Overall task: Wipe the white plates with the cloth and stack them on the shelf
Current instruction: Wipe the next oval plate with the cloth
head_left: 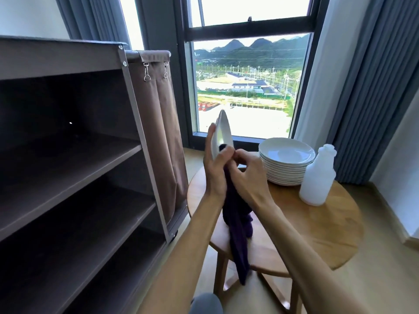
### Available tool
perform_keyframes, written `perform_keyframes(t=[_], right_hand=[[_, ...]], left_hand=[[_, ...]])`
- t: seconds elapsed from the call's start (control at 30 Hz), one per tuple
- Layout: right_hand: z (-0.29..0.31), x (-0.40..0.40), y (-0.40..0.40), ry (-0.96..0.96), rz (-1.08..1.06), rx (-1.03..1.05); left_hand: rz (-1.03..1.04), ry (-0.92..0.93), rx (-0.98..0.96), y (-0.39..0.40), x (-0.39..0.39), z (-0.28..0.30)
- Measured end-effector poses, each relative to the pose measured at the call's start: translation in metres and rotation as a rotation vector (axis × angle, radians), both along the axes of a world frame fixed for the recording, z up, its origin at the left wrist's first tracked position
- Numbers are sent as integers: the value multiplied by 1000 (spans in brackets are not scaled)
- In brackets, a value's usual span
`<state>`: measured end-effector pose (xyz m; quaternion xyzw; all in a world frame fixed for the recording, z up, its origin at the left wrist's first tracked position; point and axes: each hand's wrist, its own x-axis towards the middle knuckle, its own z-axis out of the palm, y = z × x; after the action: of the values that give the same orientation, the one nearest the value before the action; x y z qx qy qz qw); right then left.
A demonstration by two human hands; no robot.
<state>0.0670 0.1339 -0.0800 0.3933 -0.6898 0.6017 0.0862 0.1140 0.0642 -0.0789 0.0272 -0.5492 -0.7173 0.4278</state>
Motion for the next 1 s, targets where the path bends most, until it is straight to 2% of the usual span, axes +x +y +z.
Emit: perform_keyframes(t=[0.07, 0.13, 0.33, 0.5, 0.57, 0.63, 0.73, 0.83, 0.9, 1.0], right_hand=[[7, 6, 2, -4, 106, -35], [10, 7, 1, 14, 132, -56], [20, -28, -19, 90, -145, -29], [20, -72, -23, -97, -288, 164], [18, -63, -21, -66, -216, 228], [18, -42, -17, 22, -74, 208], [19, -10, -8, 81, 141, 94], [17, 9, 4, 111, 219, 73], [13, 4, 11, 93, 216, 136], [2, -13, 16, 26, 90, 260]], left_hand=[[-105, -15, 202, 1, 1, -1], [-123, -11, 251, 7, 5, 3], [-306, 62, 319, 20, 19, -11], [-202, 80, 124, 27, 18, -26], [-103, 28, -14, 29, 13, -30], [-29, 41, -51, 25, 10, -25], [-56, 121, 81, 13, 9, -8], [-151, 146, 252, 3, 12, 1], [-204, 171, 391, 4, 15, 1], [-264, 143, 462, 15, 19, 0]])
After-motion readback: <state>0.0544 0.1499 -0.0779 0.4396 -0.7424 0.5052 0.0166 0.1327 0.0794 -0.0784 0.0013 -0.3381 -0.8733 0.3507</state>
